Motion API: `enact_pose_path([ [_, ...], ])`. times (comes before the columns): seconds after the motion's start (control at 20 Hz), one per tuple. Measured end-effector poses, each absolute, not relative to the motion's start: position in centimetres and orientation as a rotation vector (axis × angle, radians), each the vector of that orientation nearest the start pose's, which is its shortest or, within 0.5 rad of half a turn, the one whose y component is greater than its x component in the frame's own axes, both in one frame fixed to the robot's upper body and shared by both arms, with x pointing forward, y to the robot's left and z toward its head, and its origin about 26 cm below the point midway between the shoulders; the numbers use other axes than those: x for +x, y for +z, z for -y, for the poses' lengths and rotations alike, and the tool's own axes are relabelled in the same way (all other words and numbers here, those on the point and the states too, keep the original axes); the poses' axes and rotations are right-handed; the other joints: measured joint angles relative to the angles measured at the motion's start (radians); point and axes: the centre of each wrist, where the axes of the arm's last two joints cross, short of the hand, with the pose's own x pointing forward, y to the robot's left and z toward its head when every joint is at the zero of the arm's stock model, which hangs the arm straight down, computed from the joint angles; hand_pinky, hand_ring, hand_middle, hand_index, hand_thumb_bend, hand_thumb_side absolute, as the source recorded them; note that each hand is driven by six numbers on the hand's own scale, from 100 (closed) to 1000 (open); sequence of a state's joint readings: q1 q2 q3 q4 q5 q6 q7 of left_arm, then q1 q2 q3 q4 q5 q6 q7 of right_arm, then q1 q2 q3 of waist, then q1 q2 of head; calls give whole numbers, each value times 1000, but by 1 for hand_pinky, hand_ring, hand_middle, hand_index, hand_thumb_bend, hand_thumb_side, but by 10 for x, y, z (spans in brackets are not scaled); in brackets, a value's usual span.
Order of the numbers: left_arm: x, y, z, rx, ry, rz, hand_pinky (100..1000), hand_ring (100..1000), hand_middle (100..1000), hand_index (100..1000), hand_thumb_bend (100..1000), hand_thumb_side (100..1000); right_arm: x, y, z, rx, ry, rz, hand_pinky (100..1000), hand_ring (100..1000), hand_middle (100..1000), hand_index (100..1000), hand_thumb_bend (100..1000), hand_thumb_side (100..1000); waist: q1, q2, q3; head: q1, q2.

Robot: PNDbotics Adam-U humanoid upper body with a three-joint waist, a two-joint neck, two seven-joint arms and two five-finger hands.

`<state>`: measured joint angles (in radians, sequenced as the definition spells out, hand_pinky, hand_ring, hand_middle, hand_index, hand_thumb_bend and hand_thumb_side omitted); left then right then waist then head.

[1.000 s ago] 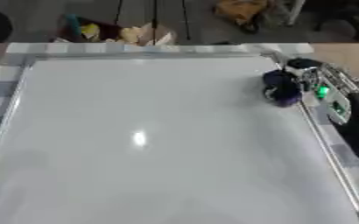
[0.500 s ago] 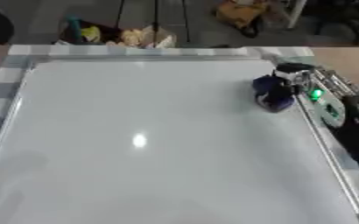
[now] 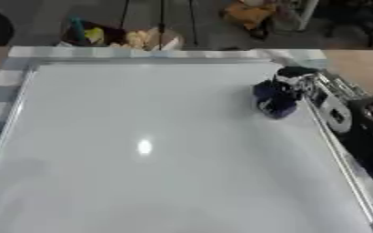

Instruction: Wipe the whiteboard clean with a brush.

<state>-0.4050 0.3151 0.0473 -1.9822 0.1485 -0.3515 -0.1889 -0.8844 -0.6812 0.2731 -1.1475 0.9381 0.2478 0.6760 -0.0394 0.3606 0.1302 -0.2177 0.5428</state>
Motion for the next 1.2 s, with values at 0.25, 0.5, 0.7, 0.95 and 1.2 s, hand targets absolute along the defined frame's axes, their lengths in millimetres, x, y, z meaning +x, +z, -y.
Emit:
enact_pose_path([
  [0.25,310,230,-260,136,709,-3475,378,612,546,712,128,973,446,245,314,-1057,1372,886,485,583,319,483,100,514,0,-2,1,-1,0],
  [0.5,310,230,-260,137,708,-3477,378,614,546,712,128,973,445,245,309,-1037,1394,894,483,581,318,482,100,514,-2,-3,5,-1,0],
  [0.7,310,230,-260,137,708,-3477,377,615,546,712,127,972,445,245,307,-1024,1407,899,481,580,318,483,100,515,-3,-3,6,-3,0],
  [0.95,310,230,-260,138,708,-3477,377,616,546,712,127,971,444,246,304,-1018,1415,904,481,581,319,484,100,514,-3,-3,8,-4,0],
  [1.2,310,230,-260,138,707,-3477,376,617,545,711,125,971,444,246,304,-1017,1414,904,482,581,319,484,100,515,-1,-3,8,-4,0],
])
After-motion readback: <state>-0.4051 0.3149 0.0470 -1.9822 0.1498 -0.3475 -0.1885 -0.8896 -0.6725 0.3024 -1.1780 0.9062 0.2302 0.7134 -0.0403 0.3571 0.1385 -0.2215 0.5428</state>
